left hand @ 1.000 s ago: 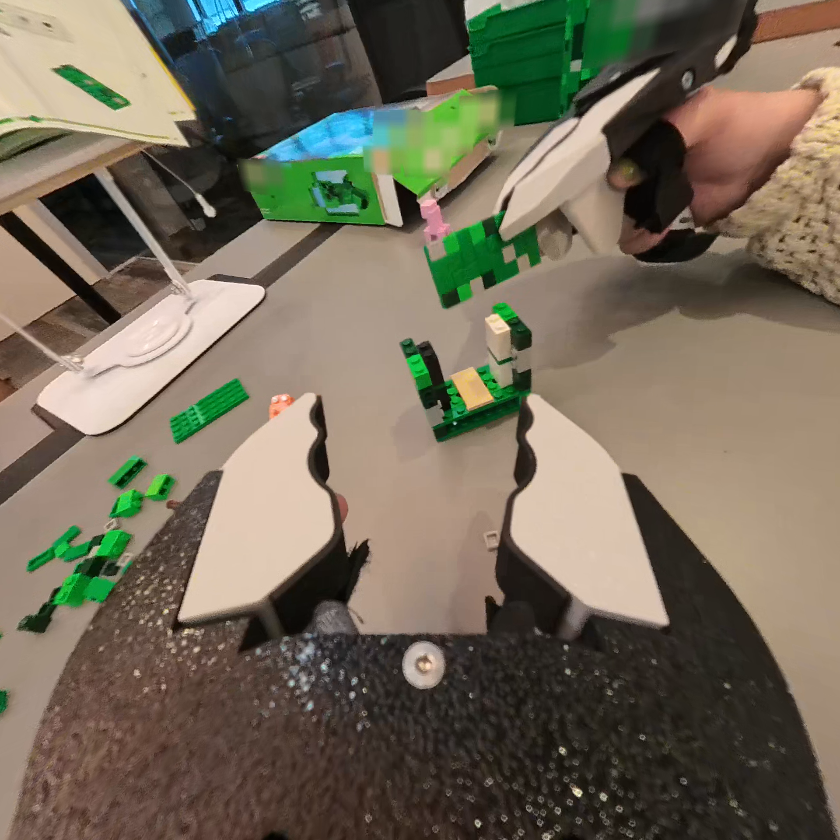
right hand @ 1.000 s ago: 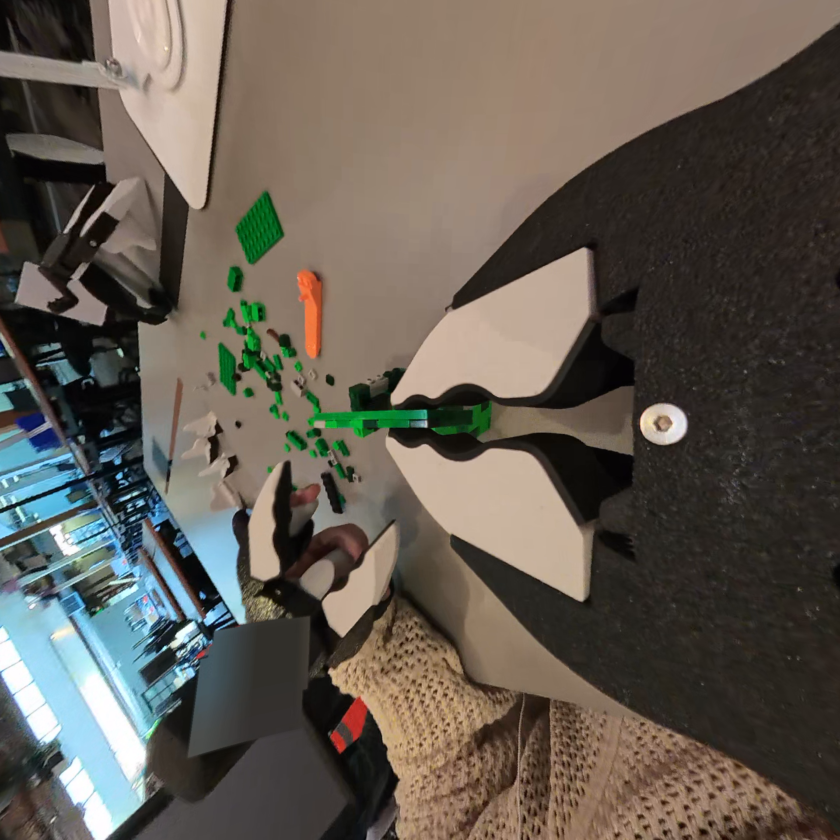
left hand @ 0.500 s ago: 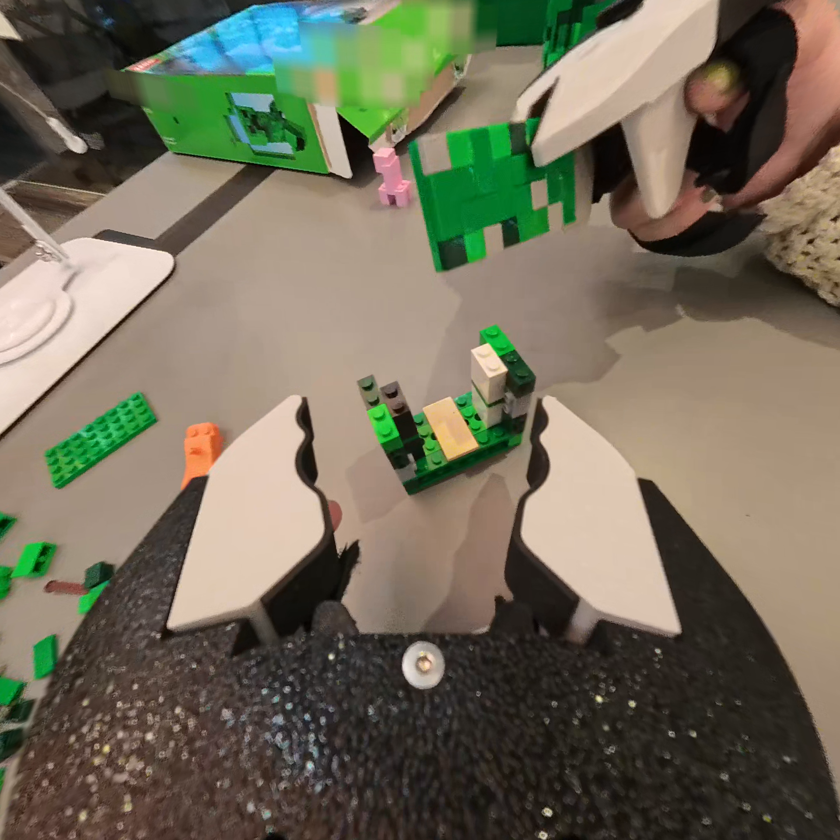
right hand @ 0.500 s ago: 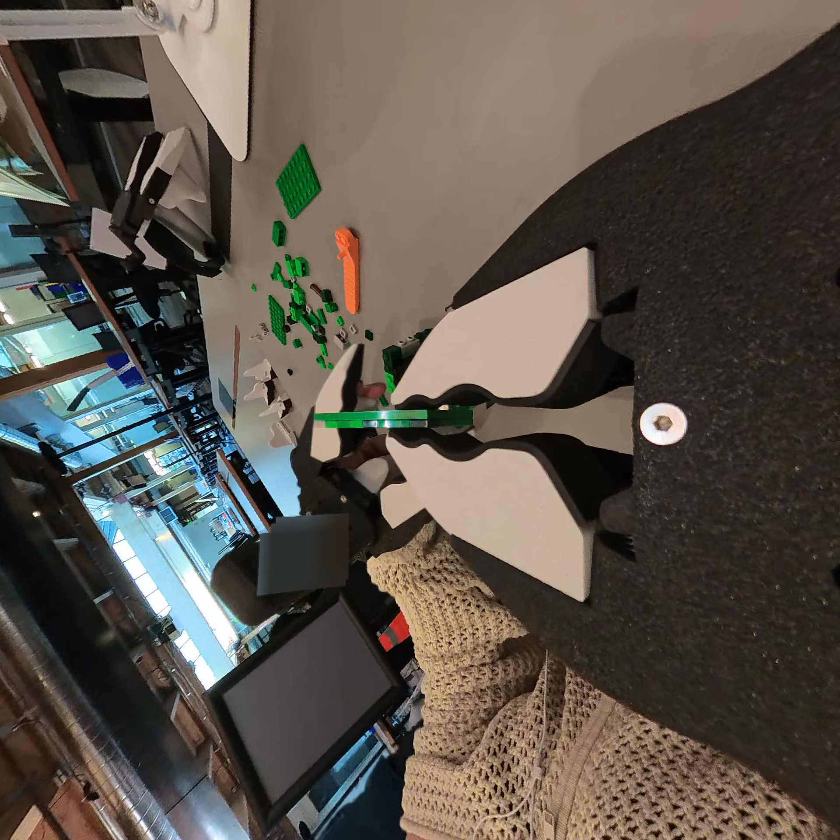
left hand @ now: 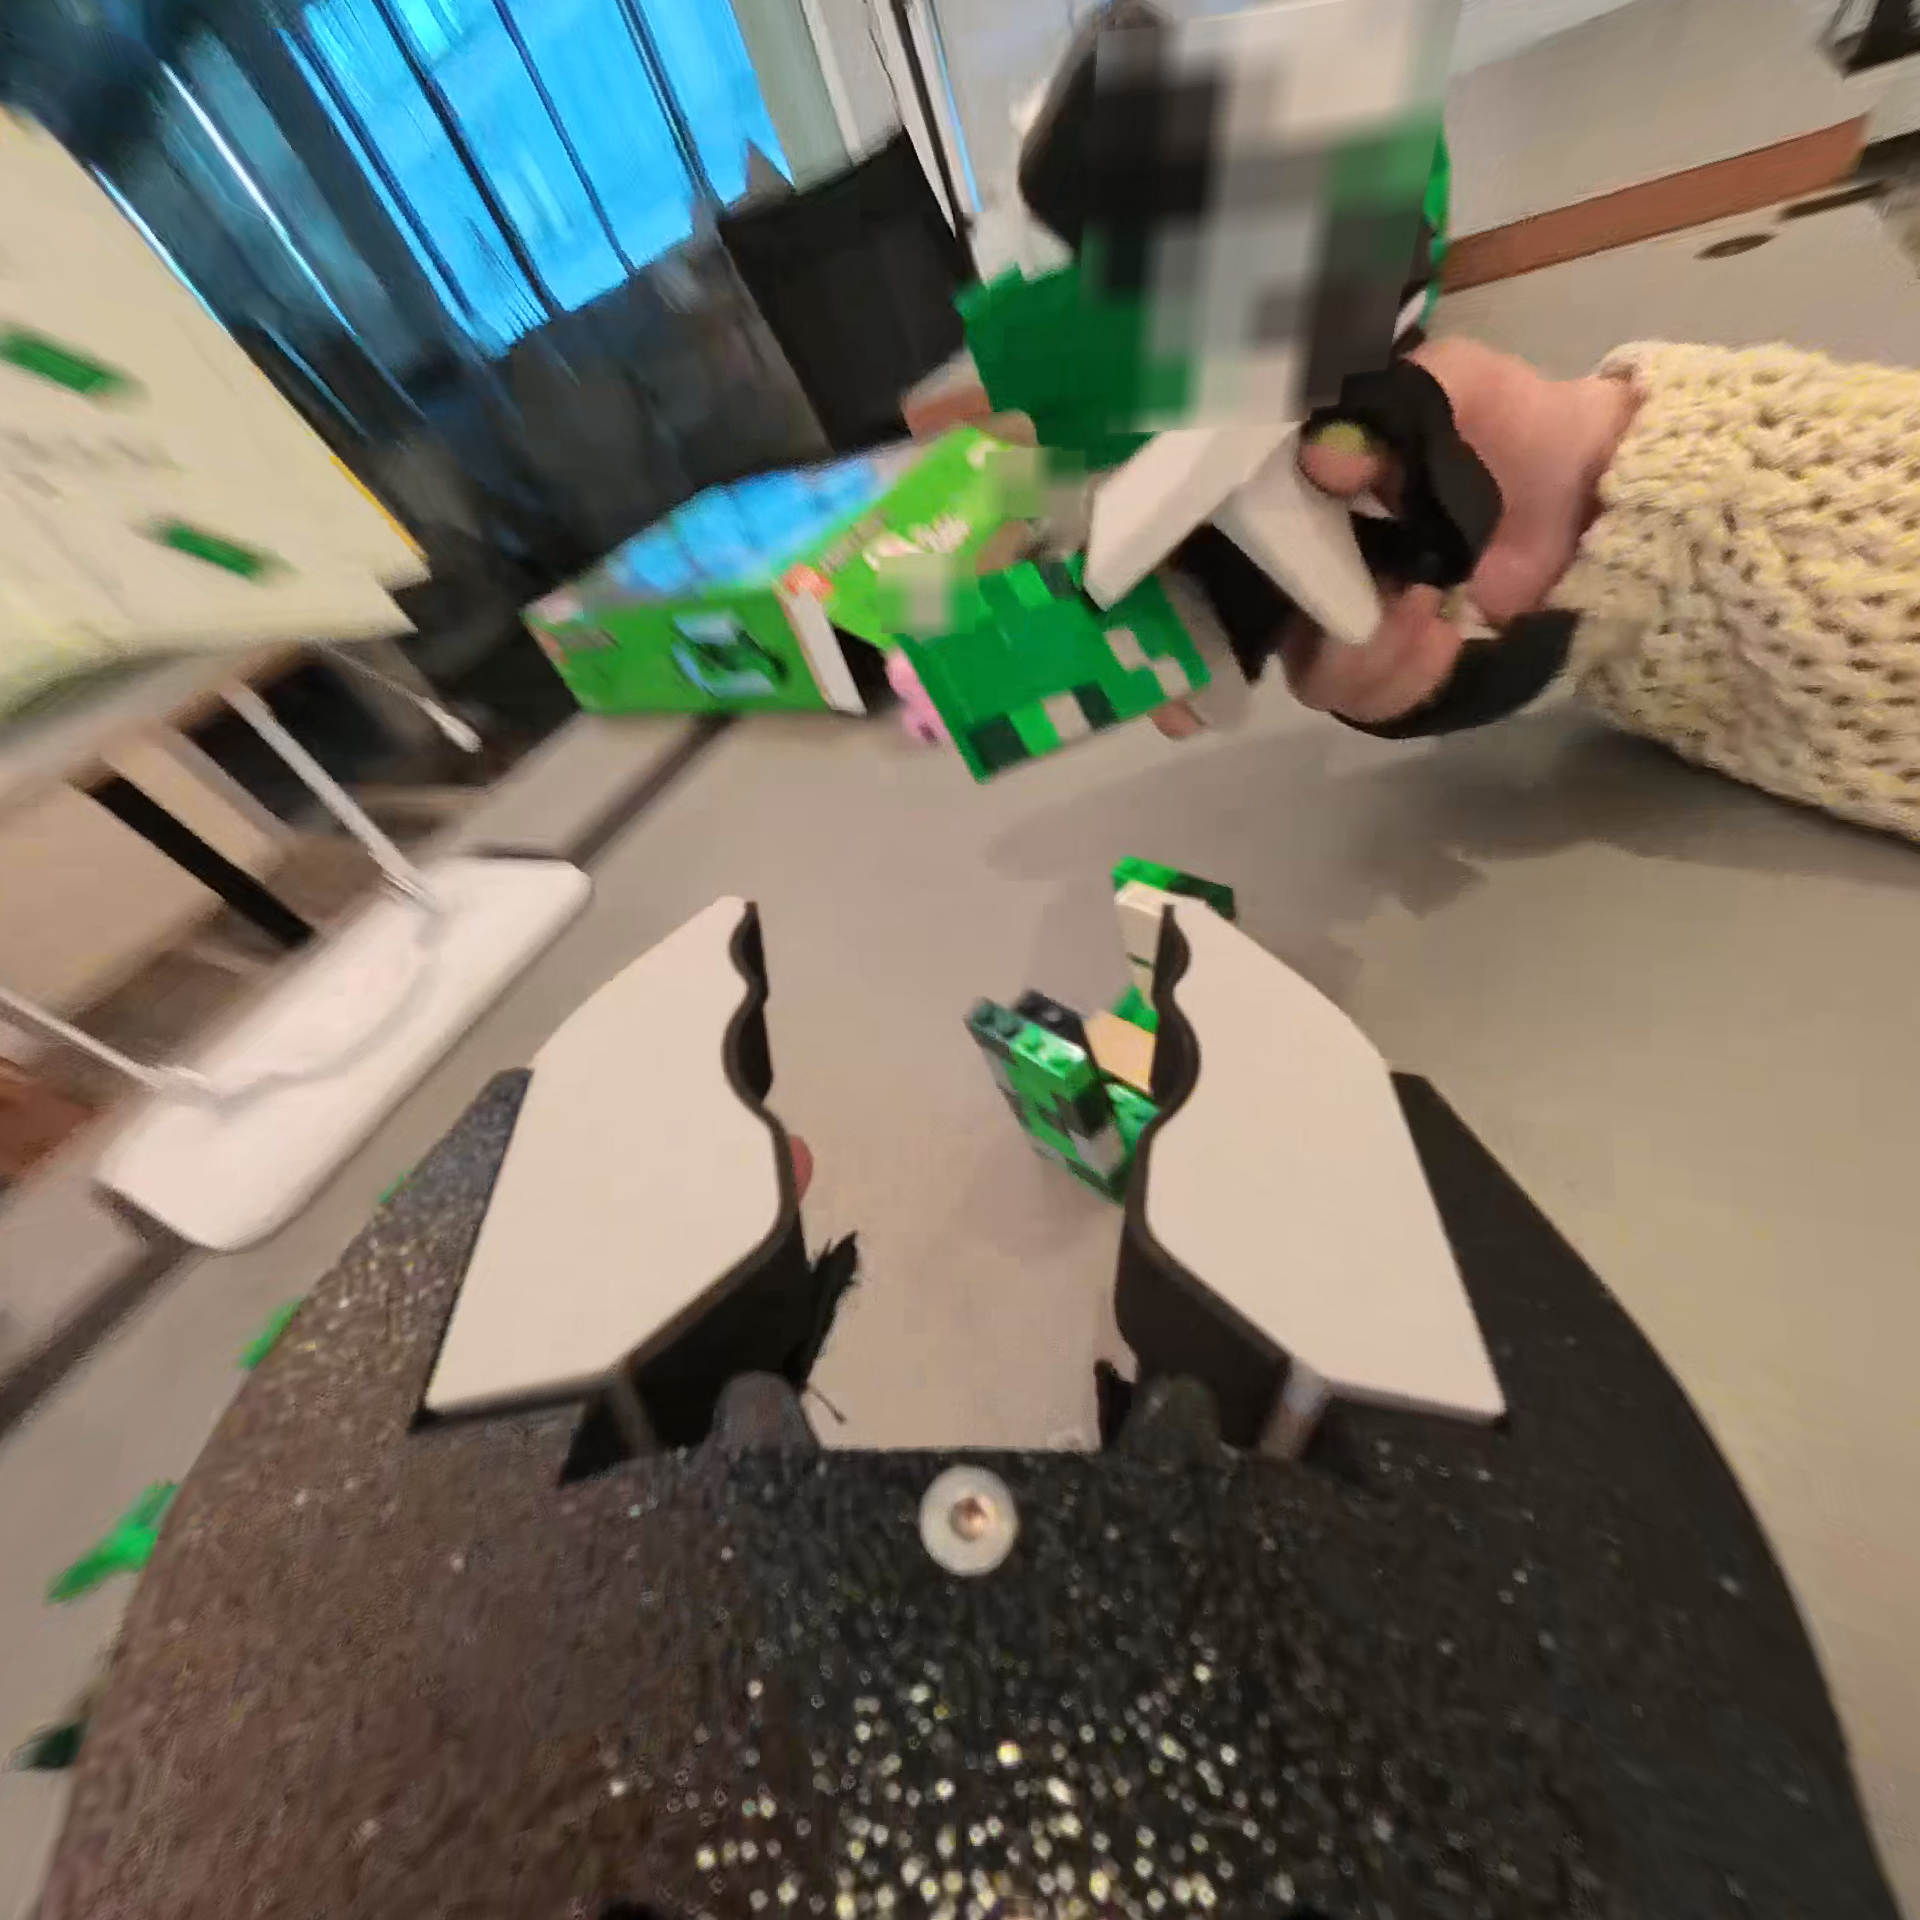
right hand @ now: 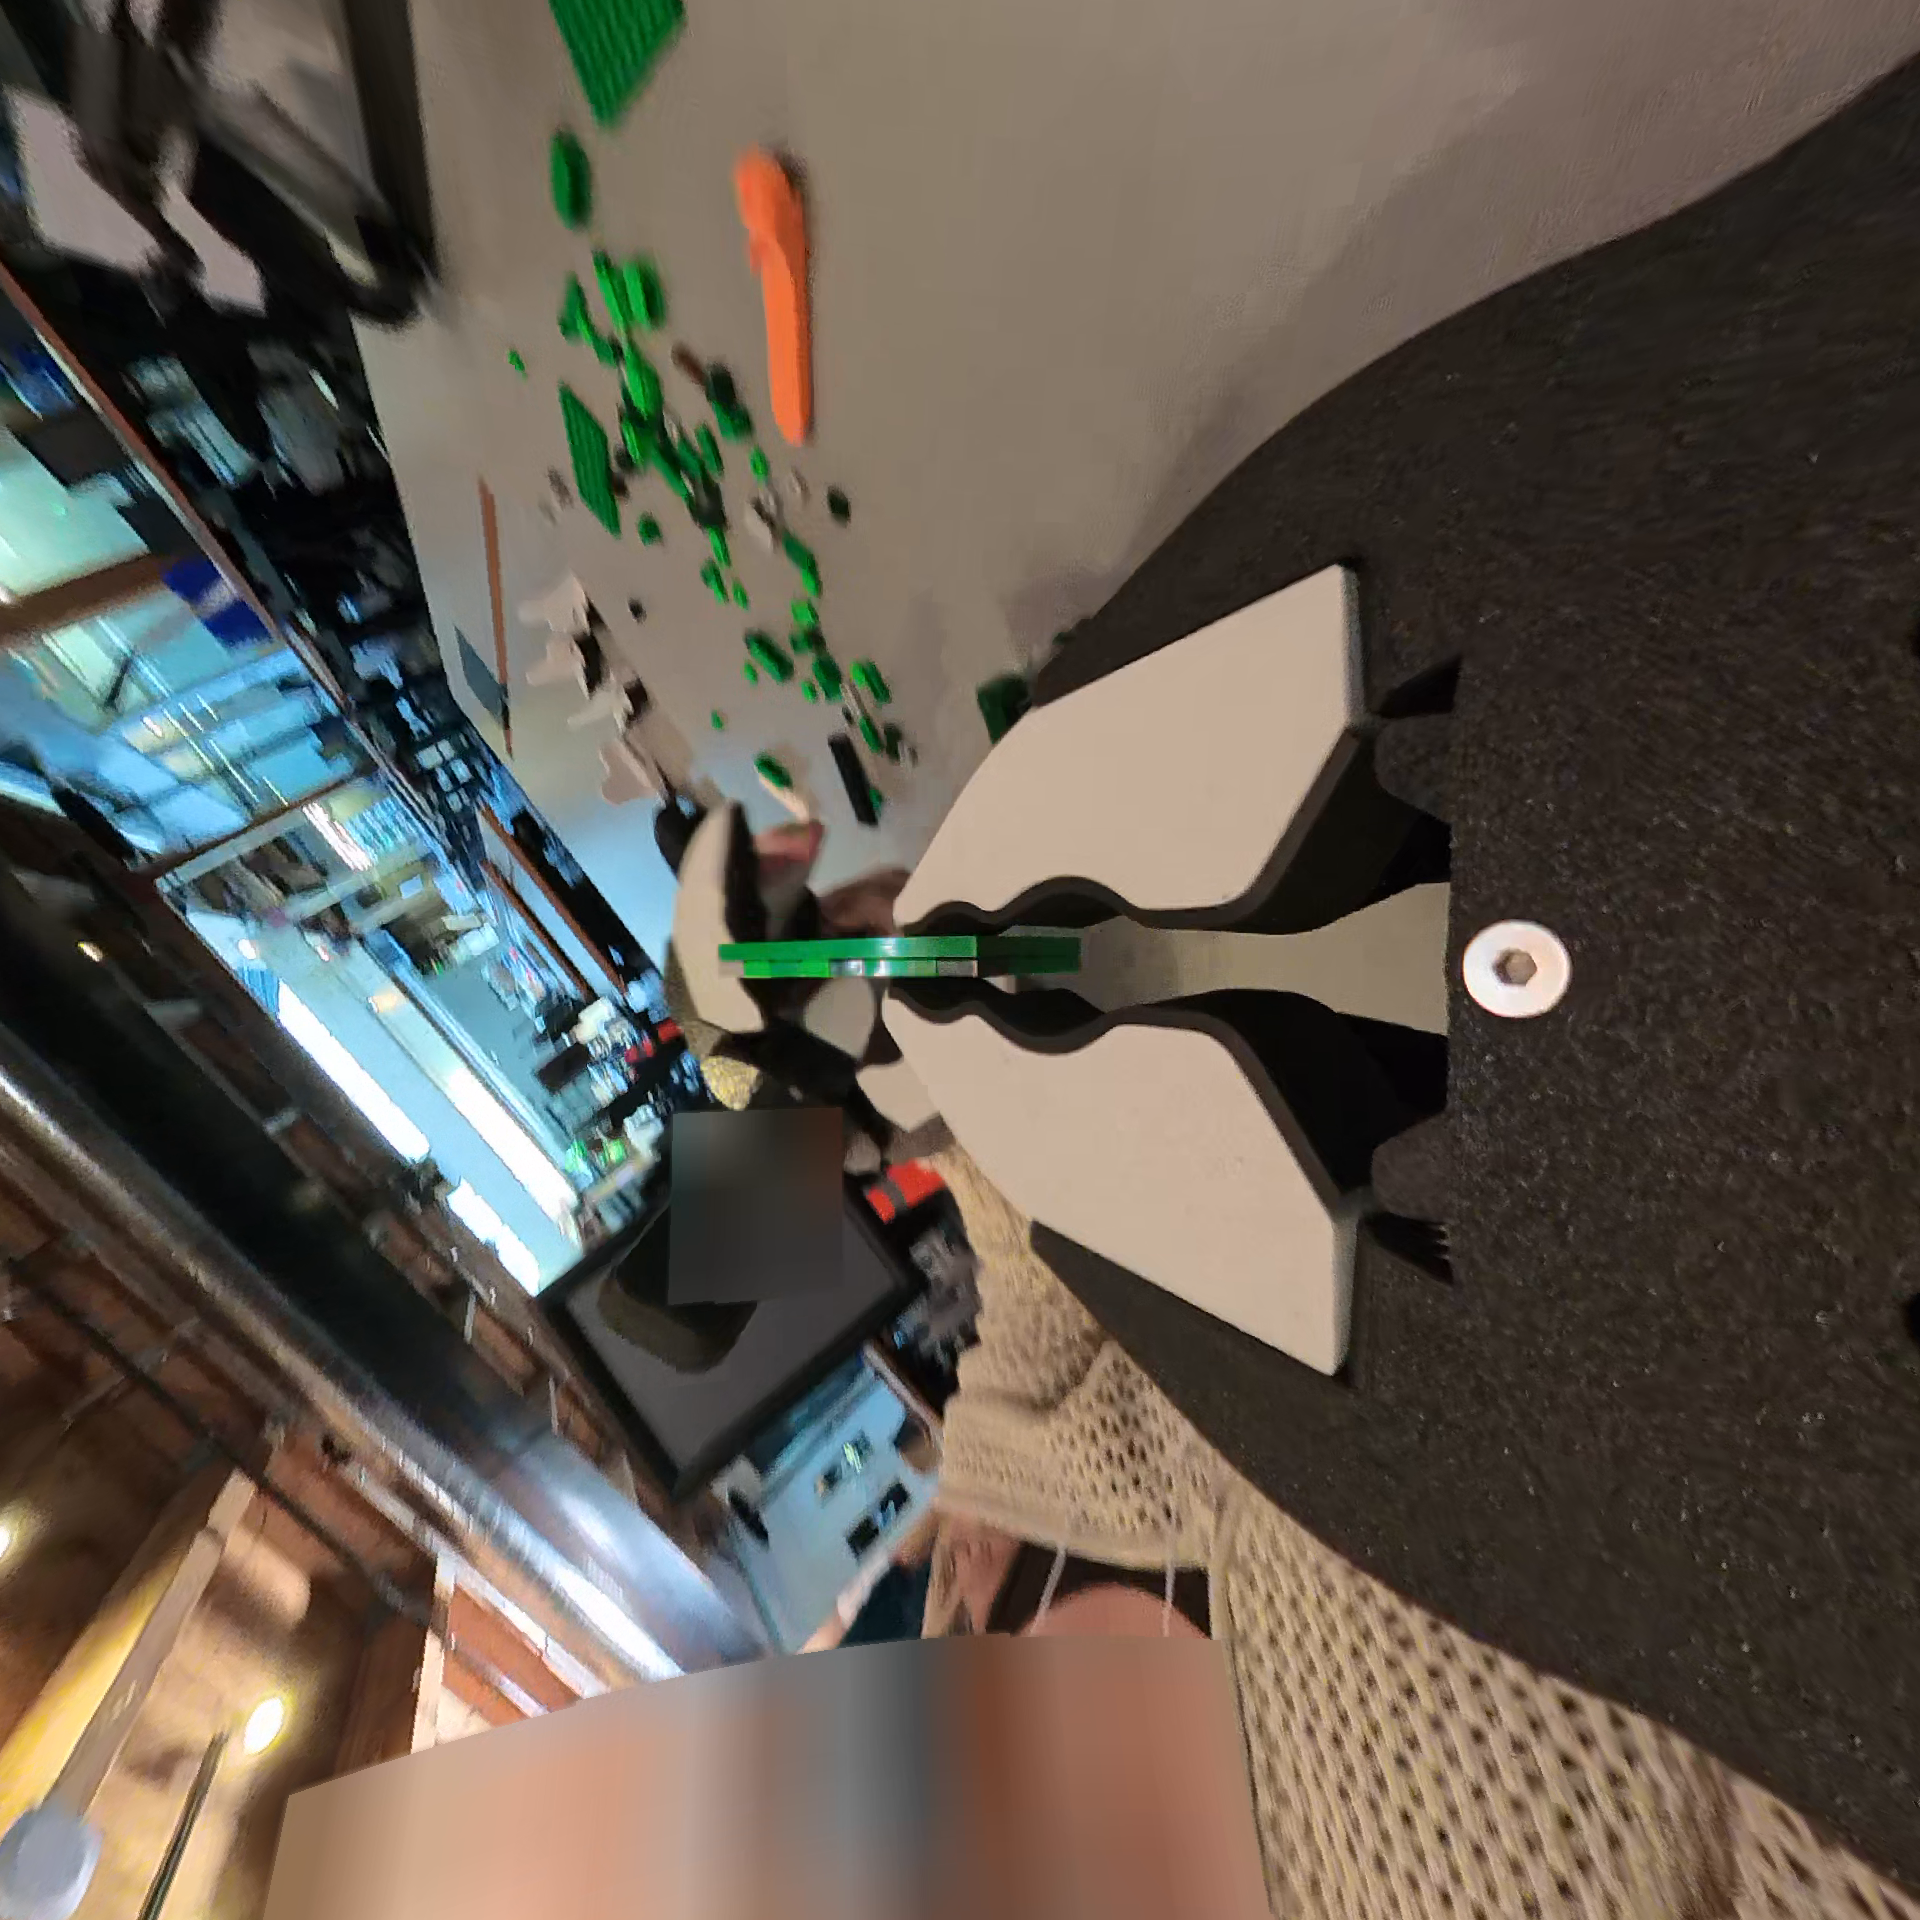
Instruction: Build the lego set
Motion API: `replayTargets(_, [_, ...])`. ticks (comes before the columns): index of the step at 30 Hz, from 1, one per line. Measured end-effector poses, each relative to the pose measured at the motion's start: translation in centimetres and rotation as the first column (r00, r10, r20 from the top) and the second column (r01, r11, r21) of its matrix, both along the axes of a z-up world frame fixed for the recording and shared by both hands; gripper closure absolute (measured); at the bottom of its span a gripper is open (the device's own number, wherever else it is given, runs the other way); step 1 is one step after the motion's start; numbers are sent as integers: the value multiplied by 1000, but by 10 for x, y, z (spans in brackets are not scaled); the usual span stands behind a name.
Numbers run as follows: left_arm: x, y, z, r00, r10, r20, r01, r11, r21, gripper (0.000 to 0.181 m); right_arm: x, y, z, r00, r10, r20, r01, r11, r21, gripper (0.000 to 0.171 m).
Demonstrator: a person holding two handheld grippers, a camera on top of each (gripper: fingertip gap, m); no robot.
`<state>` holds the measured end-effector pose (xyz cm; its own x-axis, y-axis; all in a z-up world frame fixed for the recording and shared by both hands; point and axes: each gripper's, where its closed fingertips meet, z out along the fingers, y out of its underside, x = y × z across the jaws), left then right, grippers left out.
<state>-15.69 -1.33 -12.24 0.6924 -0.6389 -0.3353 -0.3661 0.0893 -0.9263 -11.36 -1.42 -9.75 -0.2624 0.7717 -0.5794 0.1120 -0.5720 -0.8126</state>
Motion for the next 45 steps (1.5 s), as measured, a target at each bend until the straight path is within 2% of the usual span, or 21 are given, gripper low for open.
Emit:
replayTargets(4, [10, -12, 13, 972, 42, -230, 38, 941, 336, 109, -9, -20, -17, 987, 88, 138, -88, 996, -8, 165])
replayTargets(7, [22, -20, 2, 942, 11, -336, 119, 924, 364, 119, -13, -27, -28, 972, 125, 200, -125, 992, -16, 165])
replayTargets(11, [24, -18, -10, 916, 26, -401, 135, 920, 367, 136, -12, -30, -34, 964, 150, 218, -150, 989, -14, 164])
replayTargets(13, [20, -13, -12, 917, 54, -396, 99, 930, 355, 137, -10, -31, -27, 971, 167, 172, -169, 986, -1, 153])
replayTargets(15, [15, -8, -12, 935, 68, -348, 55, 942, 332, 138, -9, -23, -15, 989, 100, 112, -108, 992, 61, 133])
replayTargets(17, [10, -5, -12, 957, 53, -285, 31, 959, 283, 139, -3, -12, -5, 998, 5, 60, -15, 984, 176, 132])
replayTargets(20, [5, -2, -11, 979, 29, -202, 16, 976, 219, 139, 7, -8, 3, 998, -64, 12, 57, 943, 329, 133])
replayTargets(24, [3, -2, -8, 992, 3, -125, 20, 984, 178, 139, 10, -2, -6, 984, -175, 32, 130, 827, 548, 132])
replayTargets(27, [6, -5, -10, 991, -18, -134, 41, 984, 174, 139, 2, -5, -12, 979, -190, 75, 111, 805, 583, 133])
replayTargets(30, [7, -4, -13, 990, -19, -141, 42, 986, 159, 139, -2, -8, -18, 975, -205, 88, 97, 746, 659, 128])
replayTargets(35, [6, -4, -19, 993, -43, -109, 52, 995, 84, 139, -6, -15, -18, 965, -252, 72, 80, 544, 835, 111])
replayTargets(37, [5, -4, -19, 993, -46, -110, 54, 996, 75, 139, -11, -21, -18, 965, -253, 74, 63, 493, 868, 109])
replayTargets(39, [5, -5, -21, 992, -60, -112, 67, 996, 61, 139, -15, -28, -20, 969, -232, 86, 35, 473, 880, 108])
replayTargets(42, [10, -14, -23, 986, -140, -91, 141, 990, 7, 139, -20, -40, -25, 977, -175, 123, -18, 505, 863, 111])
replayTargets(45, [14, -24, -25, 973, -220, -69, 217, 975, -46, 140, -21, -40, -33, 973, -171, 154, -50, 495, 867, 110])
